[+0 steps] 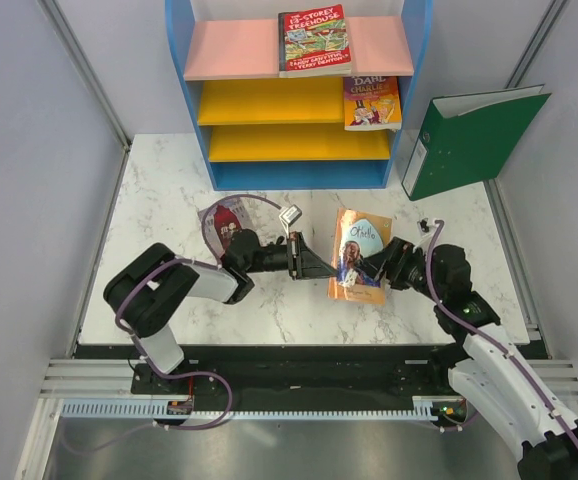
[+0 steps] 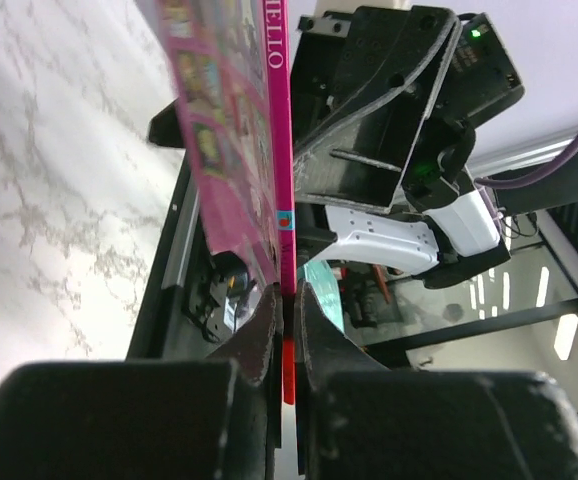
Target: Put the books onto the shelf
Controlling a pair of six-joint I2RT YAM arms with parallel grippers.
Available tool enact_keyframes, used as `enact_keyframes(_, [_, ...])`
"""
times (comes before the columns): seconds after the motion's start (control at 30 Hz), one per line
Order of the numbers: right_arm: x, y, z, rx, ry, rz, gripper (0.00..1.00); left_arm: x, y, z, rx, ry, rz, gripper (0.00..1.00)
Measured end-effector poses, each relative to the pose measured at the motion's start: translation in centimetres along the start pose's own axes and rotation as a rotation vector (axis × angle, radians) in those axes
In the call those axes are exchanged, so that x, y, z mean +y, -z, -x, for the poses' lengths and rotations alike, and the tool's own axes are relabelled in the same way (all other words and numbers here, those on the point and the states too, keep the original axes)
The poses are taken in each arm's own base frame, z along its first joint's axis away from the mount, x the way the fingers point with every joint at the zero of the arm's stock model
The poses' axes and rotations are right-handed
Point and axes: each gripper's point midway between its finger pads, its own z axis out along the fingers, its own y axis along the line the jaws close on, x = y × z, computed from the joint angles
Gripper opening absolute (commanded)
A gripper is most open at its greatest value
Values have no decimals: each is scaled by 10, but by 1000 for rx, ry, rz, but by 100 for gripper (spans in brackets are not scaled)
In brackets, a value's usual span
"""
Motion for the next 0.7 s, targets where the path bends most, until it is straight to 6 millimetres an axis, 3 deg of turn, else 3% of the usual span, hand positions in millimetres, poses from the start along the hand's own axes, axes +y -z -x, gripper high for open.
enact_keyframes(0.03, [-1, -1, -2, 2, -8, 5, 61, 4, 0, -2, 7, 19, 7, 2])
enact_keyframes(0.07, [-1, -1, -4, 3, -18, 6, 37, 9, 0, -5, 16, 40, 14, 2])
enact_keyframes(0.17, [7, 2, -2, -3, -41, 41, 1, 19, 1, -8, 17, 68, 36, 2])
enact_keyframes(0.2, [14, 3, 0, -9, -37, 70, 0, 21, 2, -9, 17, 72, 41, 3])
enact_keyframes(0.3, [23, 6, 1, -9, -27, 109, 0, 20, 4, -10, 9, 56, 41, 23])
enact_keyframes(0.33, [24, 6, 1, -7, -27, 111, 0, 19, 5, -10, 7, 49, 47, 37])
enact_keyframes(0.4, [24, 6, 0, -2, -28, 111, 0, 17, 8, -12, 10, 29, 57, 47])
enact_keyframes(0.7, [27, 6, 8, -23, -27, 108, 0, -3, 7, -26, 25, -37, 84, 51])
